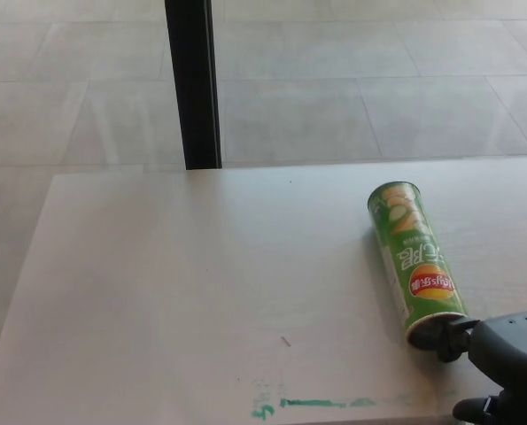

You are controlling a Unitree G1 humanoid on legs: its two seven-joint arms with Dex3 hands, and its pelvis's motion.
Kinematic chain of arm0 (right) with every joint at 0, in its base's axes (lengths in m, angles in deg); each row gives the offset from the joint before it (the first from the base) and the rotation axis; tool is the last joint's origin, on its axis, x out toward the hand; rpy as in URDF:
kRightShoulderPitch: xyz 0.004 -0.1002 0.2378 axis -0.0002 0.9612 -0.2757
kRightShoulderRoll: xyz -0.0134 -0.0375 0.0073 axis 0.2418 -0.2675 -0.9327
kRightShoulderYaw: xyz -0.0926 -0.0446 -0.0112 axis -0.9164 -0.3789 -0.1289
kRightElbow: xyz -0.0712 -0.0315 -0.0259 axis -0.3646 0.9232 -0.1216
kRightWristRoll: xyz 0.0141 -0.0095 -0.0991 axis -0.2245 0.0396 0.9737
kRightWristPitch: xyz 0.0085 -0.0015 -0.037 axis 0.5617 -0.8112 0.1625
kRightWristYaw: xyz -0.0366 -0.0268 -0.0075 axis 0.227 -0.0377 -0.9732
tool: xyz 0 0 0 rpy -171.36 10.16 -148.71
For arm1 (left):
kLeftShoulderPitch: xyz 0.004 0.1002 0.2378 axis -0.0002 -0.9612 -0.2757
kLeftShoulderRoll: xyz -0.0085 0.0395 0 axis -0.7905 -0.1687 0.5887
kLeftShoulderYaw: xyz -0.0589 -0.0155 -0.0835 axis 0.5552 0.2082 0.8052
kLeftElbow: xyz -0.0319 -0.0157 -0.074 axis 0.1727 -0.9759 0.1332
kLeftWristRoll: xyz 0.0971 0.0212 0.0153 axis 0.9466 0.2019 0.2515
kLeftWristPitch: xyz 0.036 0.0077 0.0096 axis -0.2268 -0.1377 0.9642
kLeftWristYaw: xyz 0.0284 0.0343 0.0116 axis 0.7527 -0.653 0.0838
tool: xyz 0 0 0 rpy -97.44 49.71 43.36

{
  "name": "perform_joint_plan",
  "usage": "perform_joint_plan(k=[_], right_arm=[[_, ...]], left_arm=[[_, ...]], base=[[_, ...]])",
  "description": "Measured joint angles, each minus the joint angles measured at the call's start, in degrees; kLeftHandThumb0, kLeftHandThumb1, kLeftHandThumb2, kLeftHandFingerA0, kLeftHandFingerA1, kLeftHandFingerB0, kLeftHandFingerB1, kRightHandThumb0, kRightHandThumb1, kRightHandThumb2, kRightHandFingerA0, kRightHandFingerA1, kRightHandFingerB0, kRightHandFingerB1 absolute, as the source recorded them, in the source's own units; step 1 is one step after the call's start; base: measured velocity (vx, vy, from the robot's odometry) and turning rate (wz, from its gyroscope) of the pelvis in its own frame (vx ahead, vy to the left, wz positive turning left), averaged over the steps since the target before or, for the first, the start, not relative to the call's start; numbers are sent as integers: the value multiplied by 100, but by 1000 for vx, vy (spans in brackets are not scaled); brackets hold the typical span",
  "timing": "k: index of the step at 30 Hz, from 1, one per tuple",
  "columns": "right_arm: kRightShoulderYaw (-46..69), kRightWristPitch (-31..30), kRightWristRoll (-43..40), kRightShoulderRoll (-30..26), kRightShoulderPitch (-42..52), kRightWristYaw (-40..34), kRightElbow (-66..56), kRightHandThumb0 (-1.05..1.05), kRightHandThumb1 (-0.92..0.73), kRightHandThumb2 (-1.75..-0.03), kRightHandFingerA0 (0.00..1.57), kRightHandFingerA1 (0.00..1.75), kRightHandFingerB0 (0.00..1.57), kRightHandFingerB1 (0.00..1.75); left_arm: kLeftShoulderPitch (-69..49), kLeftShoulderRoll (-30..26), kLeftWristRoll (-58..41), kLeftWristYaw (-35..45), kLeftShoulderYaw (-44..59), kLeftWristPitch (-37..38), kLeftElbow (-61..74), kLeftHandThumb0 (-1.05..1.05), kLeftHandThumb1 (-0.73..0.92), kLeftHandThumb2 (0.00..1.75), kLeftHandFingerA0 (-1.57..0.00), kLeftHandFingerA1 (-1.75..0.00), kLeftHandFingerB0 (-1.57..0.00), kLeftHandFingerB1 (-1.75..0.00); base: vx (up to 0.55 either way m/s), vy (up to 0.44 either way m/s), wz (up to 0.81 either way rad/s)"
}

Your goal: Use the right hand as a fist to push the chips tray inside its container kept in the middle of the desk

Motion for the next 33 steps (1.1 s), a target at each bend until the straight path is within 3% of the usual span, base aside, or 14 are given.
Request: perform_joint_plan(k=[1, 10, 11, 12, 13, 18, 19, 20, 21, 22, 23, 27, 28, 33], right_arm=[[-13, 3, 13, 0, -4, -17, 22, -83, -67, -64, 114, 139, 22, 87], [288, 94, -262, -131, 360, 161, -589, -82, -67, -61, 113, 99, 25, 86], [362, 124, -348, -182, 410, 215, -711, -78, -48, -95, 98, 89, 35, 72], [416, 136, -409, -221, 445, 271, -805, -75, -63, -59, 98, 80, 35, 70], [463, 143, -473, -253, 482, 335, -889, -75, -62, -59, 99, 76, 38, 65], [701, 161, -845, -390, 731, 685, -1359, -75, -62, -59, 97, 78, 40, 62], [773, 163, -967, -435, 793, 788, -1485, -74, -62, -59, 98, 79, 41, 60], [835, 162, -1059, -469, 851, 867, -1593, -74, -62, -59, 98, 79, 41, 60], [889, 161, -1132, -492, 891, 933, -1678, -75, -62, -59, 100, 79, 43, 60], [945, 161, -1222, -512, 928, 1007, -1771, -75, -62, -59, 103, 80, 46, 61], [970, 161, -1261, -521, 947, 1036, -1815, -75, -47, -92, 100, 88, 45, 65], [1236, 164, -1625, -591, 1100, 1290, -2194, -74, -63, -59, 100, 86, 42, 63], [1273, 164, -1669, -598, 1114, 1318, -2234, -78, -49, -93, 98, 93, 41, 68], [1758, 159, -2058, -701, 1168, 1541, -2522, -78, -52, -98, 98, 101, 37, 70]], left_arm=[[7, 0, 2, 0, -6, 0, -2, -78, 92, 68, -57, -69, -41, -49], [10, 1, 1, 2, -30, 2, -11, -78, 91, 67, -59, -71, -45, -48], [17, 1, 0, -2, -26, 1, -12, -77, 92, 69, -56, -70, -45, -49], [23, 1, 4, -6, -32, 1, -12, -74, 72, 109, -54, -74, -39, -59], [25, 2, 7, -7, -39, 1, -11, -79, 92, 68, -55, -71, -43, -48], [28, 6, 12, -7, -44, 1, -11, -78, 92, 70, -54, -71, -42, -49], [30, 7, 13, -7, -47, 2, -10, -75, 71, 109, -53, -74, -38, -60], [30, 8, 13, -7, -48, 2, -10, -75, 71, 109, -53, -74, -38, -60], [30, 10, 13, -6, -48, 2, -9, -77, 92, 67, -56, -69, -41, -48], [31, 12, 13, -6, -48, 1, -9, -74, 71, 110, -55, -71, -39, -58], [32, 14, 13, -7, -48, 1, -9, -77, 92, 68, -57, -69, -41, -48], [36, 22, 13, -7, -51, 2, -8, -79, 91, 67, -58, -72, -44, -48], [36, 23, 13, -7, -51, 2, -8, -78, 91, 67, -57, -73, -44, -49], [37, 30, 13, -7, -52, 2, -8, -78, 91, 67, -55, -76, -42, -48]], base=[[0, 0, 0], [6, 1, 1], [0, 0, 0], [0, 0, 0], [0, 0, 0], [0, 0, 0], [0, 0, 0], [0, 0, 0], [0, 0, 0], [0, 0, 0], [0, 0, 0], [0, 0, 0], [0, 0, 0], [0, 0, 0]])
